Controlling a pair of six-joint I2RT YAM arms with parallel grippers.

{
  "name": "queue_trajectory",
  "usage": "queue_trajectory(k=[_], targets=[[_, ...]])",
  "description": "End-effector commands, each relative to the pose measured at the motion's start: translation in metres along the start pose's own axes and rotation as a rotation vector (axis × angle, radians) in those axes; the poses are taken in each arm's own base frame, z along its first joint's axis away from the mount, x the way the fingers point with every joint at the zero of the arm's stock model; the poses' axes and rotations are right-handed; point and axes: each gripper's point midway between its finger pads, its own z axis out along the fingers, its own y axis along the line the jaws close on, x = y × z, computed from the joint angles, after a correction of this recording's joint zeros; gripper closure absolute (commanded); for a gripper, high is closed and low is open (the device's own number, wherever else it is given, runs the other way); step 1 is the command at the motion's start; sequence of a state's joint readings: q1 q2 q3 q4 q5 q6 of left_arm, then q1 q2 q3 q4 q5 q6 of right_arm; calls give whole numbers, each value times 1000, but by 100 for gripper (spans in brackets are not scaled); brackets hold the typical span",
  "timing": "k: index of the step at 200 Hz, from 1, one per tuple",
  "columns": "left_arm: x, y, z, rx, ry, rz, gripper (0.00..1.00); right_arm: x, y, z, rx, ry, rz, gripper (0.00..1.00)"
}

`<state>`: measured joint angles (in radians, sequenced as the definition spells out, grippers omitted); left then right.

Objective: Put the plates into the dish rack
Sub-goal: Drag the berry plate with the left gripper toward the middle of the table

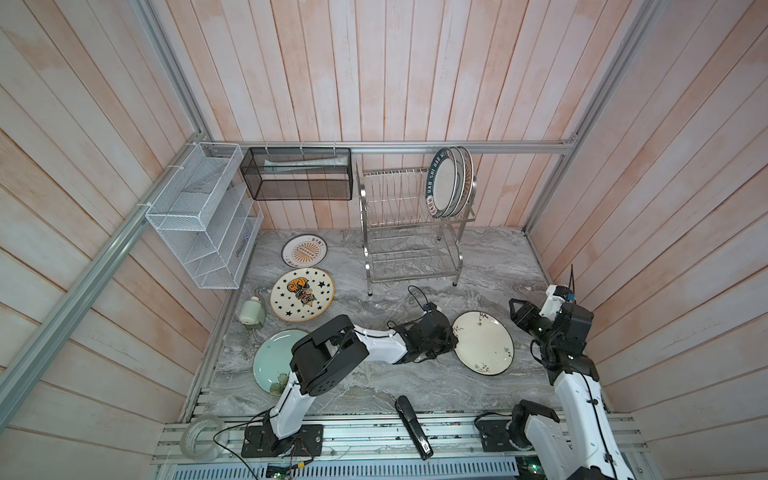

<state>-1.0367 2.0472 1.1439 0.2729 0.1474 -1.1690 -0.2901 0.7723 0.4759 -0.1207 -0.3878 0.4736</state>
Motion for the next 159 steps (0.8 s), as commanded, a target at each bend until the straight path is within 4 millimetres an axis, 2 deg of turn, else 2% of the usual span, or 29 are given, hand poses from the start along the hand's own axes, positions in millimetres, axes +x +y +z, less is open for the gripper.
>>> queue_trajectory(k=[1,28,29,33,62,103,137,159], targets=[[-9,-6,-21,84,-17,62,98,-8,9,-2,-36,-16,-26,48],[-7,-5,-43,177,20,79,100,-9,10,-2,-40,-15,-36,48],[-15,-2,-46,178,7,71,100,-9,11,-2,-41,-16,-36,48],[-23,1,-51,196,-3,66,100,-9,11,-2,-43,-17,-37,48],[-33,15,-82,239,4,72,100,-7,16,-1,-78,-7,-40,48],[-46,24,-125,197,-38,175,100,-1,21,1,-116,9,-42,50],[-60,18,-161,220,-89,202,100,4,31,1,-184,33,-43,51],[-72,16,-183,231,-130,192,100,11,50,-1,-300,71,-49,51]])
